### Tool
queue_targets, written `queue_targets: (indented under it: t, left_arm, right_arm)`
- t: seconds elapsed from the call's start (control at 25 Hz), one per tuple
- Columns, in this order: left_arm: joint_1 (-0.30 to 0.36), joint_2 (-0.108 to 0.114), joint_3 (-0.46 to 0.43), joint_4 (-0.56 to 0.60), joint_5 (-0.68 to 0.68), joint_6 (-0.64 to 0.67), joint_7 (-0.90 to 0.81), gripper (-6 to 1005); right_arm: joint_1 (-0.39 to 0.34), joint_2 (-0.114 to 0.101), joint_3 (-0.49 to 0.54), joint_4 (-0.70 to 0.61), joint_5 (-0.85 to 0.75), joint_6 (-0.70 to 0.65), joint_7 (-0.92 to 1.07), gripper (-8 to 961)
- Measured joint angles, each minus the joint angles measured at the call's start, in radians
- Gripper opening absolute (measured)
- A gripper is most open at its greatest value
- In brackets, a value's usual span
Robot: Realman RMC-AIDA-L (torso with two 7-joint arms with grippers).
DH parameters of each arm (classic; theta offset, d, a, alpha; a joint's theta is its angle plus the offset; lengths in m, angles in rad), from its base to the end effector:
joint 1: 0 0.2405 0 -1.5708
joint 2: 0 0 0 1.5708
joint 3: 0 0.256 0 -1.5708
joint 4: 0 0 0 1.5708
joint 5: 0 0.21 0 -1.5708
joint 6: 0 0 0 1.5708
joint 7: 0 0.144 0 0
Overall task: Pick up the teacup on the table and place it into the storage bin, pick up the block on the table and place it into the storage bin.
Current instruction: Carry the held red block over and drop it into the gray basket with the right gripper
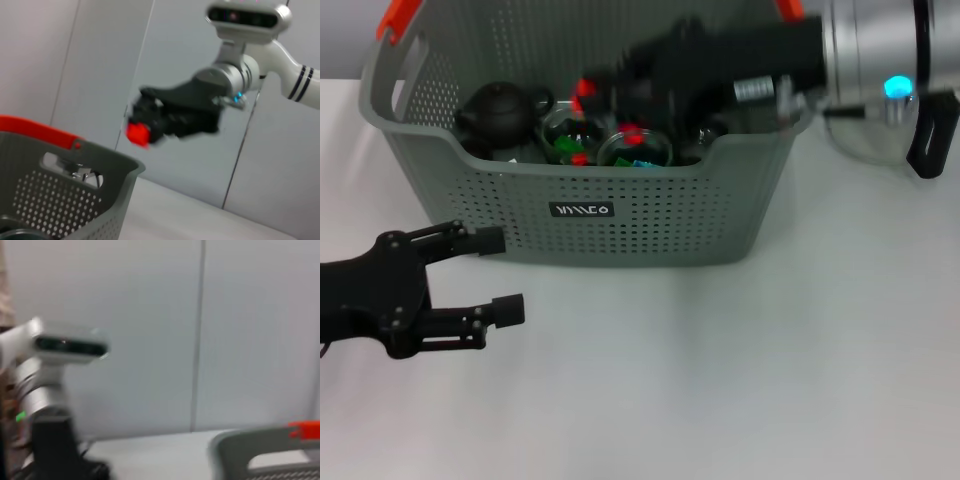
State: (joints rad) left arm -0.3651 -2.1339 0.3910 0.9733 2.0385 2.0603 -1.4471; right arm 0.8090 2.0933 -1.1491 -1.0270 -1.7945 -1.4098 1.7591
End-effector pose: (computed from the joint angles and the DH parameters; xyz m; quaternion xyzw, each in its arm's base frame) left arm -0.2716 0.2509 0.0660 -0.9195 -0.1952 -0.3252 0.1031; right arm 0.0617 0.3890 -0.0055 -0.9707 0.0381 0.2283 0.0646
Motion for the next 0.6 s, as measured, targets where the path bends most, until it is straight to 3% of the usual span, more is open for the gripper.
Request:
queue_targets:
  t: [0.2, 0.48, 0.6]
  left_arm:
    - [-0.028, 0.004, 0.014, -0.004, 0.0, -0.001, 0.007, 883]
    - [-0.046, 0.006, 0.052, -0.005, -0.001, -0.005, 0.009, 883]
    - [-0.051, 0.006, 0.053, -0.005, -0.001, -0.006, 0.009, 883]
  right_arm:
    - [0.061, 0.0, -0.005, 0.024, -0.079, 0.173, 0.093, 322]
    - [0.182, 0.0, -0.006, 0.193, -0.227, 0.368, 0.109, 345]
    - [0.202, 0.002, -0.011, 0.231, -0.256, 0.418, 0.103, 355]
